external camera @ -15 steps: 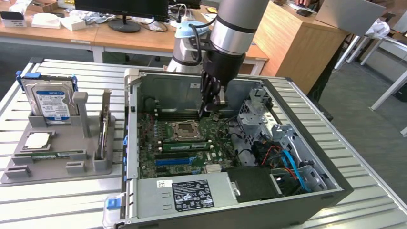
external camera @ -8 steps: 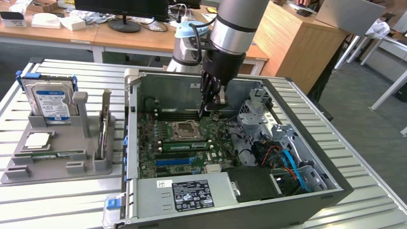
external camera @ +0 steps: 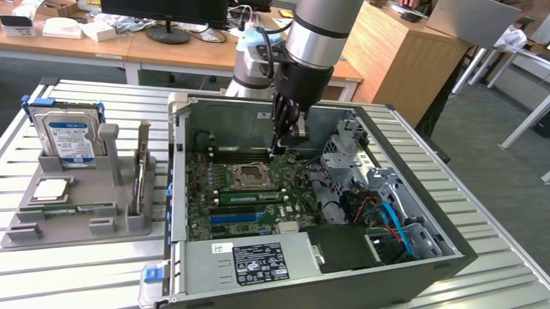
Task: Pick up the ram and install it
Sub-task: 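Insert the ram into the slot, then press down the ram until it locks into place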
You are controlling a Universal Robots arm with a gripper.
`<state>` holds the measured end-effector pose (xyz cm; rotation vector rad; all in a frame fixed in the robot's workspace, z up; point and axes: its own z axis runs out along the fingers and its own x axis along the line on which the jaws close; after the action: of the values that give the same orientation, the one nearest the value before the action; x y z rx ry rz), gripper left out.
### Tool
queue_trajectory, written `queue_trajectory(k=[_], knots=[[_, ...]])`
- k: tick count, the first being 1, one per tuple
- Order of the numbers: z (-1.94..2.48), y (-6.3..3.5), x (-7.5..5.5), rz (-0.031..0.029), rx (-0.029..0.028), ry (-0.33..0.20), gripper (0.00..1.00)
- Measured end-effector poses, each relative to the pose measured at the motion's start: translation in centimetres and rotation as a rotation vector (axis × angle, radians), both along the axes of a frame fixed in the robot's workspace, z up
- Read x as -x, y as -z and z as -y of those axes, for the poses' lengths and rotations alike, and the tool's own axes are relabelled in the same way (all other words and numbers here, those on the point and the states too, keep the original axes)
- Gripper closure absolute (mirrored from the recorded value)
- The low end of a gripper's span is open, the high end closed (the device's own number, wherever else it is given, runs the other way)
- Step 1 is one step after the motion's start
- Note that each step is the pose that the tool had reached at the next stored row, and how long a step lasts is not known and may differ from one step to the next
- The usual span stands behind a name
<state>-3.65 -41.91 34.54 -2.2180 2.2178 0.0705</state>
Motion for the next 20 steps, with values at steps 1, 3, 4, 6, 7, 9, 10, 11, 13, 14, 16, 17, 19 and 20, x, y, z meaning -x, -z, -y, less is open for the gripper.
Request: queue_trajectory(k=[1,3,4,6,7,9,10,11,13,14,16,17,19,20], knots=[[0.0,-0.27,0.0,0.0,0.0,0.0,0.81],[0.0,-0.51,0.0,0.0001,-0.0001,0.0,0.81],[0.0,-0.51,0.0,0.0001,-0.0002,0.0,0.81],[0.0,-0.52,0.0,0.0,0.0,0.0,0.81],[0.0,-0.52,0.0,0.0,0.0,0.0,0.81],[0.0,-0.52,0.0,0.0,-0.0001,0.0,0.81],[0.0,-0.52,0.0,0.0,-0.0001,0.0,0.81],[0.0,-0.52,0.0,0.0,0.0,0.0,0.81],[0.0,-0.52,0.0,0.0,0.0,0.0,0.81],[0.0,-0.52,0.0,0.0,0.0,0.0,0.81],[0.0,-0.52,0.0,0.0,0.0,0.0,0.81],[0.0,-0.52,0.0,0.0,0.0,0.0,0.83],[0.0,-0.52,0.0,0.0,-0.0001,0.0,0.89],[0.0,-0.52,0.0,0.0001,0.0,0.0,0.9]])
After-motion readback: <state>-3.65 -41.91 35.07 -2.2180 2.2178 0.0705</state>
